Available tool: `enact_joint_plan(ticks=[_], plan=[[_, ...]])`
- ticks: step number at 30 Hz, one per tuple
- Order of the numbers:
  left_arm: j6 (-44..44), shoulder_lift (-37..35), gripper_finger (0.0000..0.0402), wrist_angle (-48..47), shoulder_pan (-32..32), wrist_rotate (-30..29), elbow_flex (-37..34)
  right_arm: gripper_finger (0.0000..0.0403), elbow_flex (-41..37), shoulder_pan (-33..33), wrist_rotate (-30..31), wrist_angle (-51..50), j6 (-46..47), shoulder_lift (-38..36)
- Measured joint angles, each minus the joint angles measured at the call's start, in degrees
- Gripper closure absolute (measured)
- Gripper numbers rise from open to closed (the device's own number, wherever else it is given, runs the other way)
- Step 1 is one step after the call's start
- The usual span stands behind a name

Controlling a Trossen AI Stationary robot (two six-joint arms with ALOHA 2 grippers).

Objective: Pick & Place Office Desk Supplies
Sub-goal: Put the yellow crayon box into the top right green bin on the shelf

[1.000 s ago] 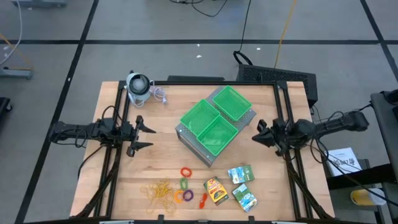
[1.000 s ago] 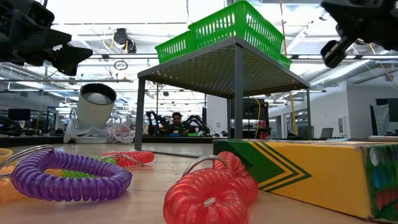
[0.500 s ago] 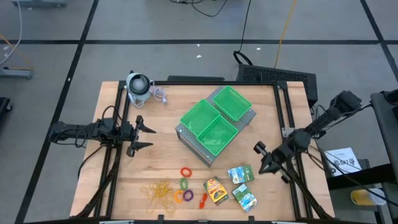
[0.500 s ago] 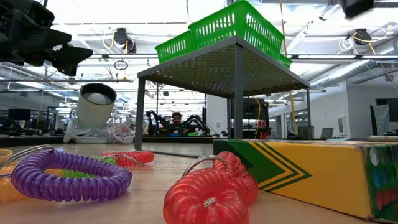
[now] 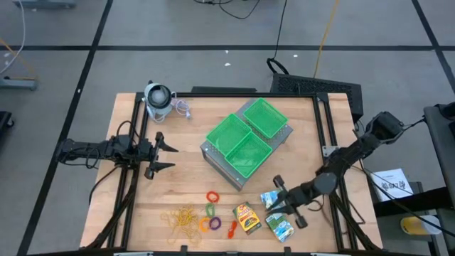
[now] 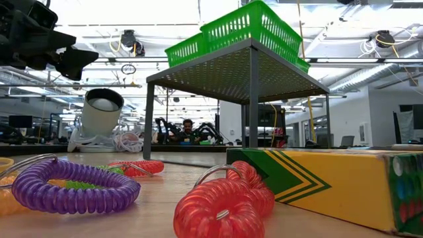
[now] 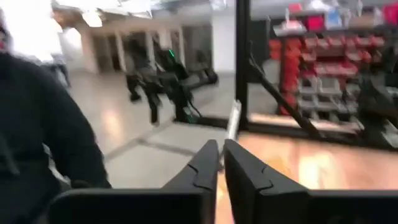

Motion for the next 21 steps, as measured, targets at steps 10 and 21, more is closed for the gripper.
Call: enact_joint_plan(ticks=[10, 21], plan=[[0.00, 0.00, 0.0137, -0.12, -0.02, 0.01, 0.00, 0.0197, 7.63, -0.07, 9.62, -34.72, 13.73, 0.07], [0.00, 0.00, 0.0137, -0.12, -0.01, 0.00, 0.00, 0.0145, 7.72, 4.88, -3.47, -40.45, 37.24, 0.07]])
